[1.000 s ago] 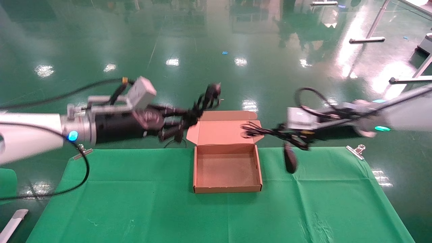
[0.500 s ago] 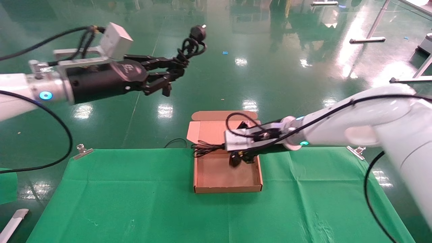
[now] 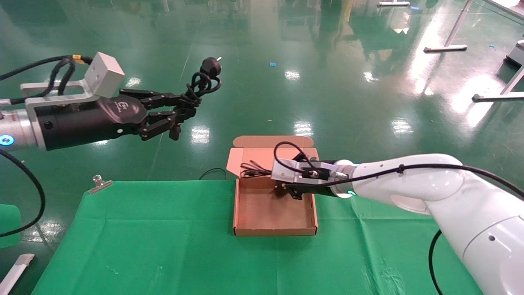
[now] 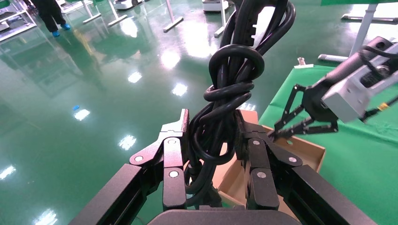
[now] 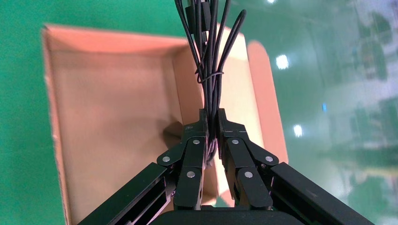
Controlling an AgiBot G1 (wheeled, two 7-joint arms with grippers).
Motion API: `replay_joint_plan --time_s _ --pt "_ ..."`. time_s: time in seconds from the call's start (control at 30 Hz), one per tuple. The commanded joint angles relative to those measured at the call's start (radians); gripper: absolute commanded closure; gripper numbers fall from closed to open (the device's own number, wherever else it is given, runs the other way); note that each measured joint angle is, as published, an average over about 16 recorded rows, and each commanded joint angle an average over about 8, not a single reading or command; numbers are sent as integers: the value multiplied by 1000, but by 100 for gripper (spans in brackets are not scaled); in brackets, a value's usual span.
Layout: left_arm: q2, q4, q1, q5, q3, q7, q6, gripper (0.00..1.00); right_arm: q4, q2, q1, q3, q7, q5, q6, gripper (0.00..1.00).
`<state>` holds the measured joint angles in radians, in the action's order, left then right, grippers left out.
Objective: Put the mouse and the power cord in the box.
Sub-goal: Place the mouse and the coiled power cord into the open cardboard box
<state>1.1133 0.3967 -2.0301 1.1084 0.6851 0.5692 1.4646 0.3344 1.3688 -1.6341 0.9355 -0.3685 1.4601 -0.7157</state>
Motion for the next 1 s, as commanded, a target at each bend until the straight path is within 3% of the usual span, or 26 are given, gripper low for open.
replay_joint_plan --time_s 0.03,0.13,0.33,0.4,0.67,1.0 --pt "-5 19 -6 8 5 10 14 100 -3 -1 13 16 25 -10 37 99" --pt "-3 48 -17 18 14 27 21 100 -3 -1 18 42 45 -19 51 91" --pt "20 105 -40 33 27 63 24 100 4 -2 26 89 78 -41 56 19" --pt "33 125 -48 37 30 75 25 100 6 -2 25 102 86 -50 57 0" --pt "104 229 -83 61 45 136 31 100 0 -5 24 135 120 -101 63 0" --pt "223 316 -109 97 63 244 -37 100 -89 -30 10 102 131 -214 53 0"
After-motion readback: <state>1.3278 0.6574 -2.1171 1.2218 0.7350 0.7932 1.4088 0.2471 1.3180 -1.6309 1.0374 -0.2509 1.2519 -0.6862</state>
